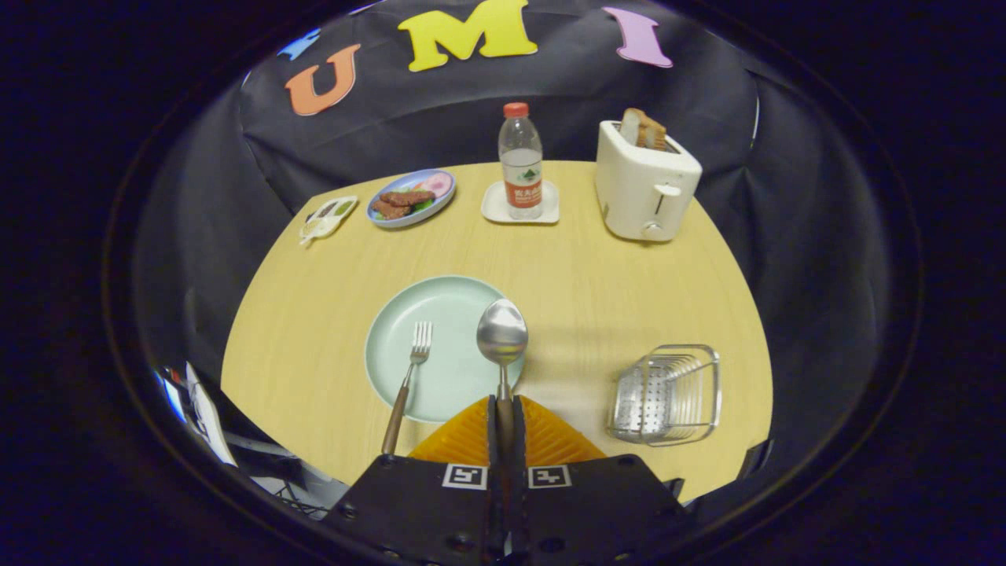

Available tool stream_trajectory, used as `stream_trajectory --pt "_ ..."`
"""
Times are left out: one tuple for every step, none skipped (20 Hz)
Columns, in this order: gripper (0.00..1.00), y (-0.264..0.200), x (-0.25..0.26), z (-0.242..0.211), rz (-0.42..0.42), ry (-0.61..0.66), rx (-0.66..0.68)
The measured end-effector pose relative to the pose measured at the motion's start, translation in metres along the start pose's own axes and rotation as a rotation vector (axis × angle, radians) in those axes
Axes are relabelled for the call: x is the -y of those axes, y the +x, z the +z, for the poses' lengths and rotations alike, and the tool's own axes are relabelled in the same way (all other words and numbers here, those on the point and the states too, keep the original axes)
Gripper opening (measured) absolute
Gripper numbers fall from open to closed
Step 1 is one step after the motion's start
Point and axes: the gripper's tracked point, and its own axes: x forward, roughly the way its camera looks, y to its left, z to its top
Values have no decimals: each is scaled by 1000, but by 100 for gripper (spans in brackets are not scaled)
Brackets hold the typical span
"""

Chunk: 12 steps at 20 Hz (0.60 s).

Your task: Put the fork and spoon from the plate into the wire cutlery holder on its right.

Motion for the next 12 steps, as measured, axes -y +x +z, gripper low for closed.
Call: stream_trajectory --pt "4 -13 15 1 -11 14 -11" --pt "4 -27 30 1 -23 31 -19" --pt "4 -38 47 1 -39 41 -30" --pt "4 -46 62 -2 -59 43 -44" --pt "4 -52 77 -4 -79 44 -56" --pt "4 -57 88 -7 -92 52 -66" --pt "4 -60 99 -8 -101 68 -79" --pt "4 -61 106 -13 -109 83 -94" --pt "4 -59 112 -18 -115 91 -114" --pt "4 -57 115 -24 -110 98 -140" --pt "4 -54 114 -30 -96 107 -169" --pt "4 -51 113 -35 -81 119 -201"
